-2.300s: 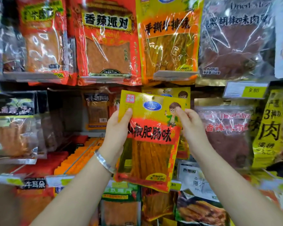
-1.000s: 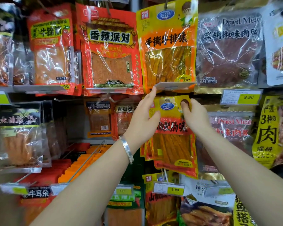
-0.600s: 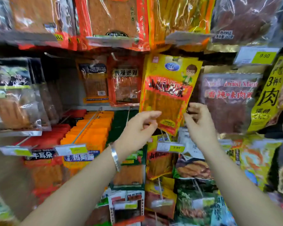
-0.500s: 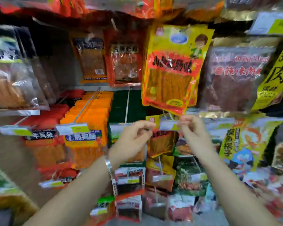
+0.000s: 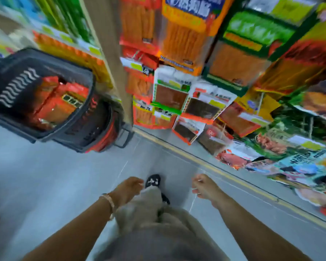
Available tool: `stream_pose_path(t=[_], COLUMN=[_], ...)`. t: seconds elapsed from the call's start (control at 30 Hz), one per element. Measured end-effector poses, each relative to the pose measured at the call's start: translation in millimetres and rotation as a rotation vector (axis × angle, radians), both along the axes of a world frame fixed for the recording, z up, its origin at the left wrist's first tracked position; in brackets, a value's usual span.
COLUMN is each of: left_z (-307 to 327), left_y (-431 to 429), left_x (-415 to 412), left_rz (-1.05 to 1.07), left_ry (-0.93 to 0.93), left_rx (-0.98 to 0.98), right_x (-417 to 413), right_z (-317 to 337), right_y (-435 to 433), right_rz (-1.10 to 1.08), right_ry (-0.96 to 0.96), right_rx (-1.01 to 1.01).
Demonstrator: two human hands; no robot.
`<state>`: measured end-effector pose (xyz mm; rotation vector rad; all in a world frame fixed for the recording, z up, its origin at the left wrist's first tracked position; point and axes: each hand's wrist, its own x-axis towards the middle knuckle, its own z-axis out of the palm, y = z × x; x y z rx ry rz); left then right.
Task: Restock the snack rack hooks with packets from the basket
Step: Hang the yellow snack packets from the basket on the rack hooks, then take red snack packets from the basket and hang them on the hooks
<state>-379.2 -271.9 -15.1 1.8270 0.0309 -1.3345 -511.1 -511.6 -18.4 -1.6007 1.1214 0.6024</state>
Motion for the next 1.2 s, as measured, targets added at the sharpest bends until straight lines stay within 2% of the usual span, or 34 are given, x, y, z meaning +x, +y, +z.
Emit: stream_pose_path(t=[0.13,0.23,0.37,0.53,0.67,0.8,0.93,1.1,1.2], left_z=[-13,-18,-22,-26,-21,-8,0,2,-2], left_y=[60,95,133,180,226,273,302,302,296], left_x=[-44,-61,-48,4,76,153,226,310,357], left_rz=[0.125,0.228,0.538,0.629,0.630,0.584,0.590,0.658,0.723], left_ry=[0.076,-0.006,0.013,0.047,0.084,0.008,-0.074,-0.127,-0.160], left_rx=[0.175,0.311,0.317,0.312,0.217,0.208,0.204,0.114,0.103], right_x=[-5,4,48,148,240,320,390,475,523], right_z=[-29,-41,-45,-48,-39,-15,-3,-21,-43], right_y=[43,68,88,121,174,239,281,303,310], right_rz=[0.321,0.523,0.596,0.653,0.553,0.490,0.303,0.056,-0.157], right_ry=[0.153,0.165,0.182,0.176,0.057,-0.109,-0.208,-0.170,-0.061], right_rx=[0.057,0.074,0.051,0.033,0.027,0.114,0.207,0.335,0.446])
